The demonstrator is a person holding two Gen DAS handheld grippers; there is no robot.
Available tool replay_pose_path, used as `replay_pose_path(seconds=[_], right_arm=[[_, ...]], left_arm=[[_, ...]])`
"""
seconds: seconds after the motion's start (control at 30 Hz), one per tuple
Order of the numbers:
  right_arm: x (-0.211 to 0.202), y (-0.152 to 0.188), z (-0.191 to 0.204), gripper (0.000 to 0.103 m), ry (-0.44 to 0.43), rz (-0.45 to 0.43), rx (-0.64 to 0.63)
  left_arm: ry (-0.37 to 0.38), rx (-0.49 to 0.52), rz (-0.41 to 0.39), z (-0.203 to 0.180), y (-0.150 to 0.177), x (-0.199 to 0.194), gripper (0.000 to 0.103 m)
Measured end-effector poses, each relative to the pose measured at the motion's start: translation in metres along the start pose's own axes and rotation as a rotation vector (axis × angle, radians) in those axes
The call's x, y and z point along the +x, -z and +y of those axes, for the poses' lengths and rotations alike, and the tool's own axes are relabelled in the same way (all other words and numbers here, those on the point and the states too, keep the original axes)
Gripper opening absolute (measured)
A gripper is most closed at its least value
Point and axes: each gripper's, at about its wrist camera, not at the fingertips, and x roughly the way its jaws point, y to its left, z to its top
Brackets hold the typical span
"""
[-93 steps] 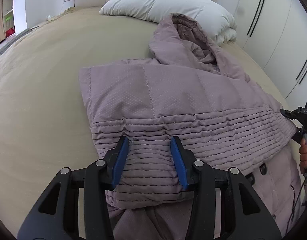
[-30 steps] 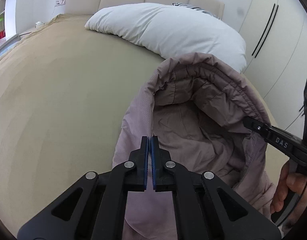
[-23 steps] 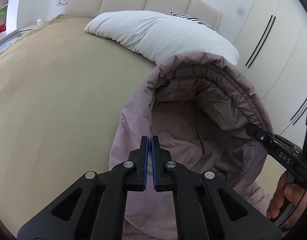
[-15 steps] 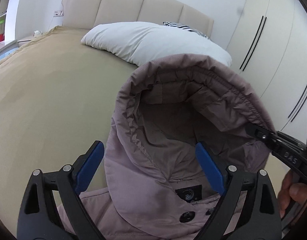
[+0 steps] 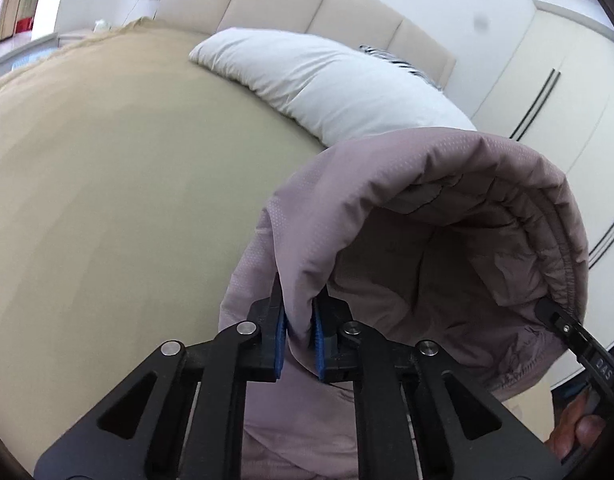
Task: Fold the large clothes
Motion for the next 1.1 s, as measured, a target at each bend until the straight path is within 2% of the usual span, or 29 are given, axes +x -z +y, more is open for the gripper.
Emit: replay_pose_path(seconds=[0.13,0.23,0.37,0.47,0.5,0.57,0.63,0.67,0.7,0.77,0.9,0.97,1.03,1.1], right_arm=[[-0.037,0.035,-0.03,0.013,-0.053,-0.032,0.126],[-0.069,0.074,-0.047,0.013,-0.088,-0.049,0.215],[-0.098,0.138,-0.058,0.013,-0.113,-0.03,0.295],[-0.096,0.179,-0.066,0.014,-0.13,0.043,0.357],[-0.096,0.188,-0.066,0.017,-0.132,0.062,0.366],[-0.101,0.199,-0.063,0.027,-0.127,0.082,0.353],[-0.114,0.206,-0.06,0.036,-0.127,0.091,0.317],[-0.122,0.211,-0.06,0.039,-0.119,0.099,0.294],[-0.13,0.214,-0.06,0.045,-0.104,0.108,0.269],[-0.146,0.218,-0.064,0.046,-0.043,0.111,0.243],[-0.176,0.187,-0.056,0.046,-0.084,0.012,0.258],[-0.173,0.157,-0.032,0.046,-0.105,-0.001,0.178],[-0.158,0.135,-0.011,0.041,-0.106,0.007,0.107],[-0.134,0.122,0.001,0.038,-0.092,0.032,0.082]], left_arm=[[0.044,0.122,-0.107,-0.029,0.033,-0.07,0.009],[0.071,0.211,-0.177,-0.045,0.077,-0.12,0.009],[0.106,0.214,-0.182,-0.052,0.146,-0.16,0.009],[0.065,0.204,-0.112,-0.051,0.198,-0.172,0.01],[0.047,0.199,-0.069,-0.051,0.214,-0.173,0.01],[0.066,0.145,0.034,-0.045,0.243,-0.174,0.01],[0.072,0.12,0.085,-0.036,0.263,-0.187,0.01],[0.068,0.118,0.091,-0.033,0.268,-0.197,0.01],[0.074,0.109,0.083,-0.031,0.271,-0.209,0.01],[0.089,0.098,0.021,-0.028,0.263,-0.234,0.01],[0.144,0.127,-0.107,-0.046,0.211,-0.256,0.01],[0.153,0.203,-0.126,-0.064,0.186,-0.242,0.01],[0.157,0.23,-0.092,-0.072,0.174,-0.219,0.01],[0.115,0.264,-0.037,-0.074,0.167,-0.186,0.01]])
